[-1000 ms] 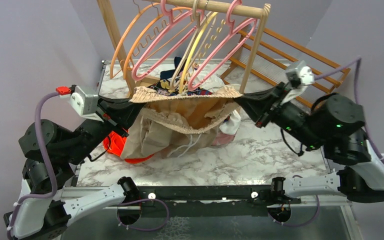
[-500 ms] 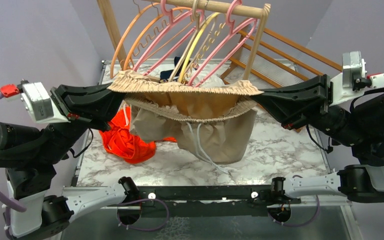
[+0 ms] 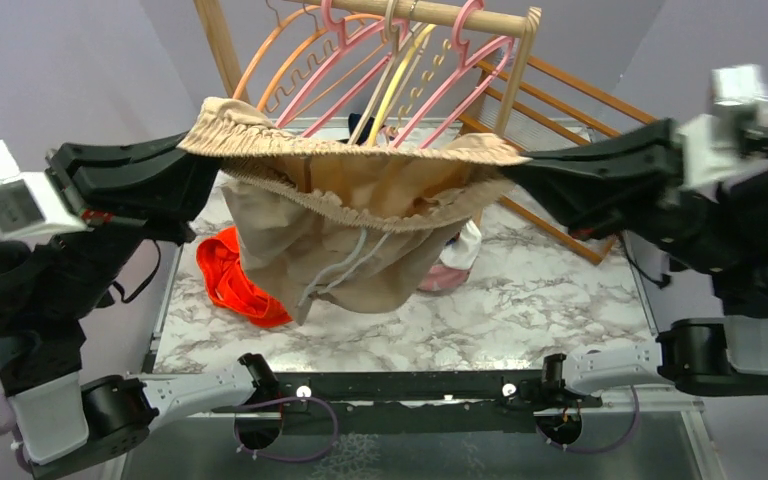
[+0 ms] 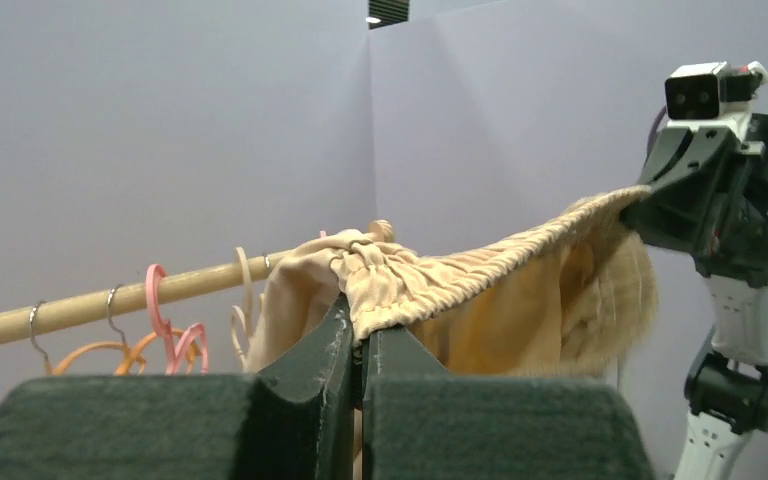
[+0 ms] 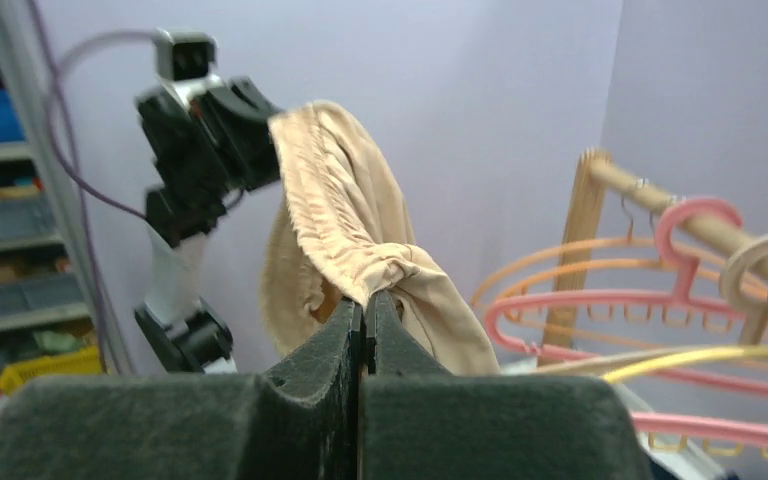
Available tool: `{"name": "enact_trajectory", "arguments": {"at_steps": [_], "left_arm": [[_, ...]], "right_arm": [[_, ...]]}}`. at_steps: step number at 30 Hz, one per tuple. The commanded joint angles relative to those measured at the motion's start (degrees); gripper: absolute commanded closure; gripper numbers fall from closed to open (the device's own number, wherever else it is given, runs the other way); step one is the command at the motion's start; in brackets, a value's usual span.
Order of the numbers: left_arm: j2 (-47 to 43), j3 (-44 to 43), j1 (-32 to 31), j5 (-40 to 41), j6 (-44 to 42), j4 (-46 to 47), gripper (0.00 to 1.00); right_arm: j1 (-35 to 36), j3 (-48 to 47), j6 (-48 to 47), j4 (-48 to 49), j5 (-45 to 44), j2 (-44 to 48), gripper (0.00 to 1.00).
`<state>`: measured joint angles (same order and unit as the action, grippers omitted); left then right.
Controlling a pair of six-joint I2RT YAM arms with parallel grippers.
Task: Place the shorts on the hanger
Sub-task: Adjust the shorts at the center of the board.
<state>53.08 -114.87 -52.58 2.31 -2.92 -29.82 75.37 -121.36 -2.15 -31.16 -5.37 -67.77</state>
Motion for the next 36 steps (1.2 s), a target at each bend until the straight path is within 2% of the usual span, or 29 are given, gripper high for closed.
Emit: {"name": "enact_trajectory", "arguments": {"at_steps": [1, 4, 8, 12, 14, 18, 21, 29, 36], "left_arm": [[-4.4, 3.6, 0.1, -2.7, -0.6, 4.8, 1.0], [-10.4, 18.4, 0.1, 2.2, 0.7, 7.6, 1.0], [-13.8, 30.6, 0.2, 4.3, 3.0, 7.3, 1.0], [-13.6, 32.8, 0.2, 5.4, 3.7, 6.0, 1.0], [-11.9, 29.7, 0.2, 5.6, 2.8, 5.7, 1.0], [-6.6, 17.4, 0.2, 1.6, 0.3, 4.6, 1.0], [-6.8, 15.4, 0.2, 1.6, 0.2, 5.5, 1.0], [-14.9, 37.7, 0.2, 14.9, 5.1, 4.1, 1.0], [-18.4, 52.3, 0.1, 20.0, 13.5, 0.9, 1.0]], "right_arm": [[-0.1, 5.7, -0.4, 8.5, 5.7, 8.0, 0.99], [0.0, 21.1, 0.2, 10.8, -3.5, 12.4, 0.99], [0.0, 31.8, 2.0, 9.5, -9.7, 13.6, 0.99], [0.0, 33.4, 2.2, 8.1, -11.9, 13.0, 0.99], [-0.1, 28.4, 0.6, 7.2, -11.2, 11.7, 0.99], [-0.1, 15.0, -1.7, 5.0, -5.6, 8.7, 0.99], [0.0, 15.4, -1.9, 6.7, -6.2, 10.0, 0.99], [0.0, 38.7, 3.9, 6.4, -32.5, 13.1, 0.99], [0.0, 49.7, 11.9, 3.3, -37.7, 10.0, 0.99]]}}
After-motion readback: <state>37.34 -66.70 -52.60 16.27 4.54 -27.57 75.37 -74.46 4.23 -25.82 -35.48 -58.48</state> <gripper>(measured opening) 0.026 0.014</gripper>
